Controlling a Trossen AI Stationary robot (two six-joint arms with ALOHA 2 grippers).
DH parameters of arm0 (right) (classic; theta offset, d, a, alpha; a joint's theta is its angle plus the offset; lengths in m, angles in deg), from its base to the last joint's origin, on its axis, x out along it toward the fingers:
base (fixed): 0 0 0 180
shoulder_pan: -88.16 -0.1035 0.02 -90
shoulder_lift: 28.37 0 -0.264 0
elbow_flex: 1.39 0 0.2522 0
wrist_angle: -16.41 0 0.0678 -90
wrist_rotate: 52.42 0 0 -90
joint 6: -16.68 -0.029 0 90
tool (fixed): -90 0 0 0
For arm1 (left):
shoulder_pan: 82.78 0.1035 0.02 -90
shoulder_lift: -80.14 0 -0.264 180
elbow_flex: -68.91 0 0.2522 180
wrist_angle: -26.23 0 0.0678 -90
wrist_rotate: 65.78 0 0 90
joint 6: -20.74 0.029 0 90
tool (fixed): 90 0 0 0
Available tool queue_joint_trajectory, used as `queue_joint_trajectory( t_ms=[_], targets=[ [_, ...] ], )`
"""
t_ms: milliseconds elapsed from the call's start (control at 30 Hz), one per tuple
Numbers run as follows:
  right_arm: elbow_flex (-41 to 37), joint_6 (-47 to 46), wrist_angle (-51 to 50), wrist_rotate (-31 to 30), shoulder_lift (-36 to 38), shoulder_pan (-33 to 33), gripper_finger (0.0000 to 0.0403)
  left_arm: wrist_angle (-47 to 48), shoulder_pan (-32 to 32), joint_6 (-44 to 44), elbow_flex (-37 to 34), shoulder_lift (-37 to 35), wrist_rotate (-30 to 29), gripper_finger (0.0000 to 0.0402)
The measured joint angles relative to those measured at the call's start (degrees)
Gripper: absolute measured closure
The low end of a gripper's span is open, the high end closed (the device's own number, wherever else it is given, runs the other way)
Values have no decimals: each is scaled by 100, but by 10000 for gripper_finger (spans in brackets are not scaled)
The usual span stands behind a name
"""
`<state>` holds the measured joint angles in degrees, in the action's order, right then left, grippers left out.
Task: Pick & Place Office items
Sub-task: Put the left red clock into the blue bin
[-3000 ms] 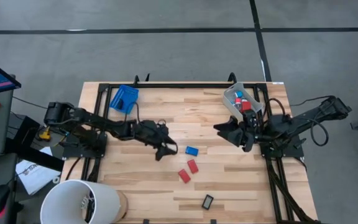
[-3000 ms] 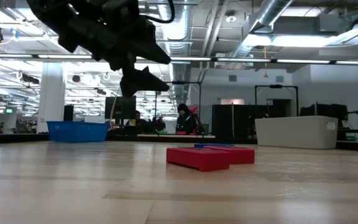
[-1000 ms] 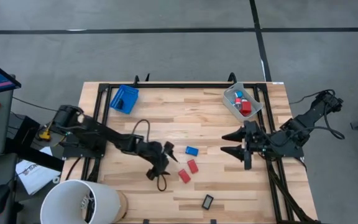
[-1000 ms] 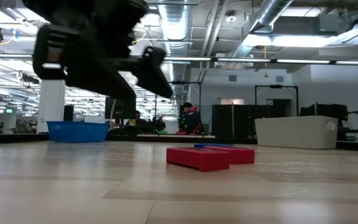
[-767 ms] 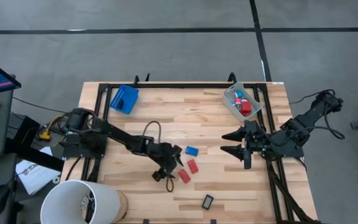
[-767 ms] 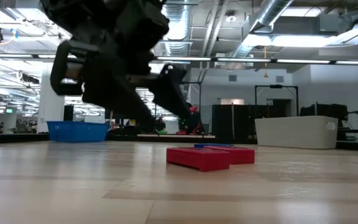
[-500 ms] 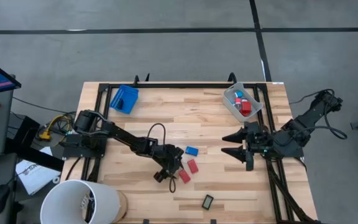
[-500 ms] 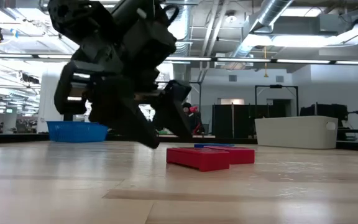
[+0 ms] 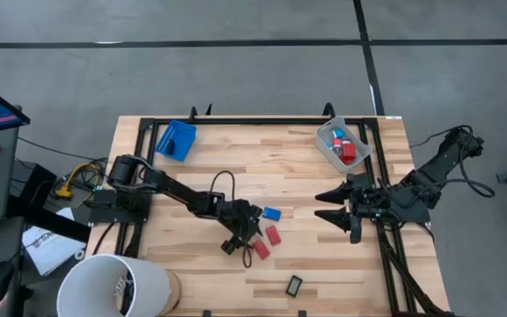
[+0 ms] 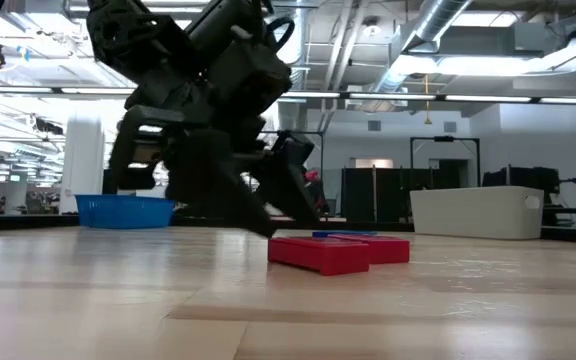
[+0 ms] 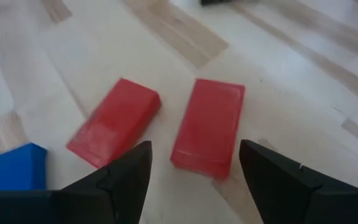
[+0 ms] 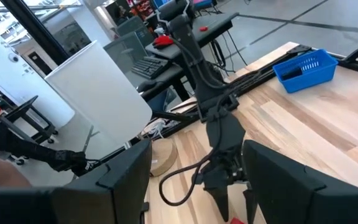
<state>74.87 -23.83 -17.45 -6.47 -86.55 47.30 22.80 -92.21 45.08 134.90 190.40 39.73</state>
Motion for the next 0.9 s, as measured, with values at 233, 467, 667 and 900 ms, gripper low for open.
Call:
queue_joint_trajectory(
  t_ms=[233, 467, 667, 900],
  targets=[
    [0, -2, -1, 0, -1, 0, 158, -116, -29, -12, 49, 178, 2, 151],
    [0, -6, 4, 0, -1, 0, 158, -113, -25, -16, 237, 438, 141, 160],
    [-4, -9, 103, 0, -1, 0, 158, -144, -25, -83, 365, 596, 164, 176],
    [-4, -11, 124, 2, -1, 0, 158, 69, 64, -879, 381, 564, 152, 239]
  ],
)
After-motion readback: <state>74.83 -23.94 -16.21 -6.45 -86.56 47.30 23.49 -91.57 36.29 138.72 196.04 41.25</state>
